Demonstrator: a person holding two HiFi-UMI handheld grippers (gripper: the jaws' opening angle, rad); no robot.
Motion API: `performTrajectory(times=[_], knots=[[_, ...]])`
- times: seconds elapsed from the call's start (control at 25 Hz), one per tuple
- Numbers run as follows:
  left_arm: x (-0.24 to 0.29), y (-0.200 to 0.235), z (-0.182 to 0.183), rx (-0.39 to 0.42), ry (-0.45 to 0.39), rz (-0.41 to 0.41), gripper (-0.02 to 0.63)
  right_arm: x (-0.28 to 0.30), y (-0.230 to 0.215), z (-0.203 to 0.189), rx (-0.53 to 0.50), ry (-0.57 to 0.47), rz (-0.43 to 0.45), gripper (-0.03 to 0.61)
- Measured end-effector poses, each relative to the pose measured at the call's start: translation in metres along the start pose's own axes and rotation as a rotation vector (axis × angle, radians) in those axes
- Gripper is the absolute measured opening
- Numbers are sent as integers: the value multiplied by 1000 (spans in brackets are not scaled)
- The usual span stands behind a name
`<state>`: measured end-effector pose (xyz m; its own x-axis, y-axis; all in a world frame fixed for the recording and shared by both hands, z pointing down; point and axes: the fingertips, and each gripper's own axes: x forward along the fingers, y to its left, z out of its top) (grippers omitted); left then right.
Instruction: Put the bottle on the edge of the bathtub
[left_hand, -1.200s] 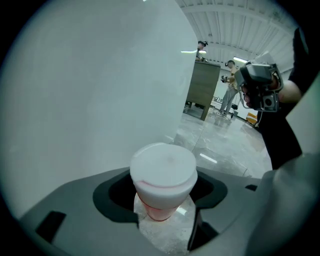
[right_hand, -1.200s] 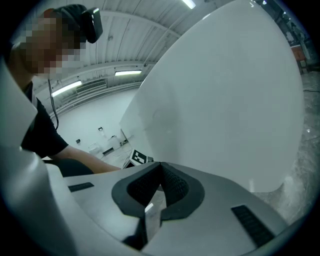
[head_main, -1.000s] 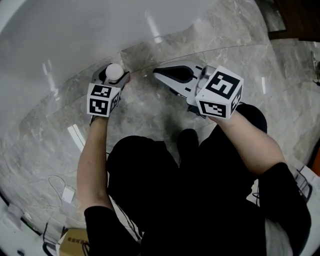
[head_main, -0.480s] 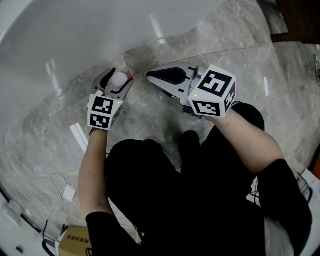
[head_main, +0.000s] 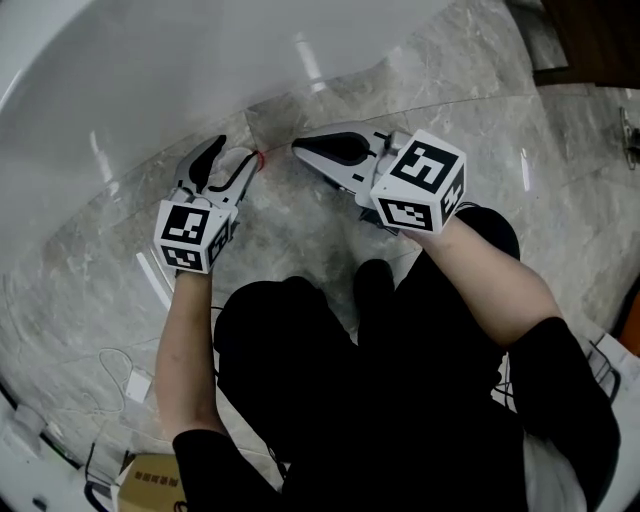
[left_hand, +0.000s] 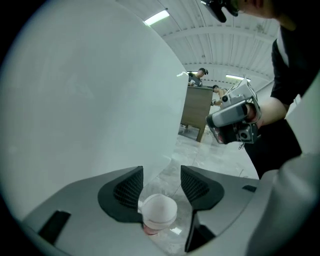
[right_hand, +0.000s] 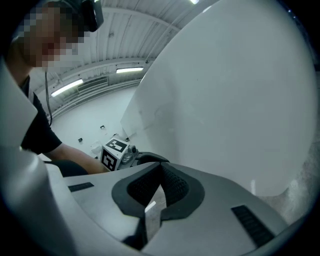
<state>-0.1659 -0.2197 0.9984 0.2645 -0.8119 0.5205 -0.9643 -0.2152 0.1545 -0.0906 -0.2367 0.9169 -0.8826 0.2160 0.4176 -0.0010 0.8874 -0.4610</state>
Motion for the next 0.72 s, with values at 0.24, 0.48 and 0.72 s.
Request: performTrajectory(times=[0.24, 0.48, 0.72], knots=[[-65, -7, 55, -156, -51, 59, 185, -10, 49, 30, -41, 27, -33, 28], [-155, -43, 123, -180, 3, 65, 111, -47, 110, 66, -59, 64, -94, 28], [-228, -77, 211, -266, -56, 75, 46, -106, 155, 128, -61, 77, -144, 28]])
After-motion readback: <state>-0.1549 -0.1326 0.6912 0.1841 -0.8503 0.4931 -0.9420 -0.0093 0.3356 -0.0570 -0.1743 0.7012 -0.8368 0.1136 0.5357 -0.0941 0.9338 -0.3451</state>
